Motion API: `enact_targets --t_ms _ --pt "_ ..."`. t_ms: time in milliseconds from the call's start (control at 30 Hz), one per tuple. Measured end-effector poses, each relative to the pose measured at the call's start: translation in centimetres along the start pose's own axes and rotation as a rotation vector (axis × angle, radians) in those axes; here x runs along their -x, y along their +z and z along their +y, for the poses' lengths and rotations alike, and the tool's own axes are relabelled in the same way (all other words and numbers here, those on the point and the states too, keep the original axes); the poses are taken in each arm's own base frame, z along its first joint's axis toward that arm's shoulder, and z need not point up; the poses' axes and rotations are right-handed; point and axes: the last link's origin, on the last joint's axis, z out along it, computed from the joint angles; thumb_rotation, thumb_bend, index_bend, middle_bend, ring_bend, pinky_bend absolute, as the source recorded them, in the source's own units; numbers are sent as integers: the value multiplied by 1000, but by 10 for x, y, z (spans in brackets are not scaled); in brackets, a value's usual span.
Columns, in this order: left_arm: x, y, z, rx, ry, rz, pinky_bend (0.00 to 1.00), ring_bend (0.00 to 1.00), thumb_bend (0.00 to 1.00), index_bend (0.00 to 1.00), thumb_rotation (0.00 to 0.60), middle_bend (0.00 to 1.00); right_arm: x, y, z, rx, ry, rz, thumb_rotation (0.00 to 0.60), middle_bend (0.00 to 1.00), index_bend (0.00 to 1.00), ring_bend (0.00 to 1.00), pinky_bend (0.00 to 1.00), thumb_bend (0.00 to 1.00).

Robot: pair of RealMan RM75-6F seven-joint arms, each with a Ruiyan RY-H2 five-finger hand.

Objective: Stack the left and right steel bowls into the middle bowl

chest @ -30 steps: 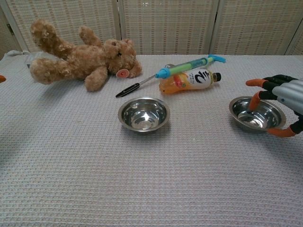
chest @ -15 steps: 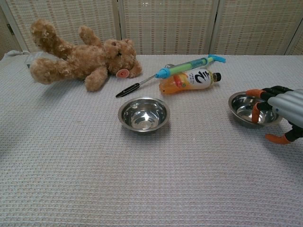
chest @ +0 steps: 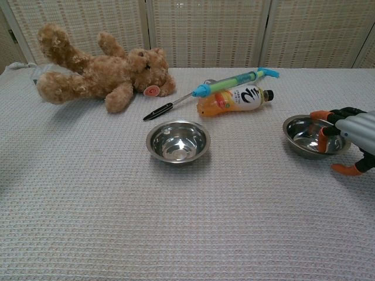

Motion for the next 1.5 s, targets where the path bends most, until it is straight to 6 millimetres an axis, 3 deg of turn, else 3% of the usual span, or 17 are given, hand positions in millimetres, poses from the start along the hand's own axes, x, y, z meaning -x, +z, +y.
enact_targets --t_ms 100,200,367,500,700,900,1000,1067,1200,1267,1400,1500 --pt "-1 -1 -1 -2 -1 1 84 0 446 0 600 22 1 5 -4 -2 20 25 600 32 717 0 0 395" --pt "-1 -1 -2 -4 -1 -1 85 0 447 0 600 19 -1 3 -7 -16 25 67 600 54 776 0 0 411" --pt "-1 -2 -1 0 -3 -6 85 0 444 0 600 14 -13 -7 -13 -48 4 174 600 75 802 0 0 421" --pt "-1 -3 -1 2 -8 -9 85 0 444 0 600 12 -29 -14 -30 -115 16 260 600 77 795 0 0 421" --pt "-5 -4 -2 0 -25 -3 85 0 445 0 600 8 -56 3 -78 -253 23 289 600 77 763 0 0 420" --pt "-7 -6 -4 1 -44 -22 85 0 445 0 600 0 -77 42 -146 -375 38 269 600 77 737 0 0 420" --pt "-9 -6 -5 1 -57 -24 85 0 443 0 600 0 -81 58 -177 -410 56 257 600 77 689 0 0 418" --pt "-9 -6 -6 2 -60 -25 85 0 442 0 600 0 -80 66 -190 -414 59 243 600 76 605 0 0 416" --pt "-11 -6 -8 -3 -68 -22 85 0 440 0 600 0 -78 72 -197 -409 61 227 600 10 68 0 0 386" --pt "-13 -7 -10 -6 -75 -20 85 0 438 0 600 0 -73 73 -199 -406 56 190 600 0 0 0 0 319" --pt "-14 -9 -10 -3 -75 -16 85 0 439 0 600 0 -65 69 -196 -408 30 131 600 0 0 0 0 162" --pt "-13 -9 -9 -5 -67 -19 85 0 442 0 600 0 -69 62 -187 -396 38 117 600 0 0 0 0 125"
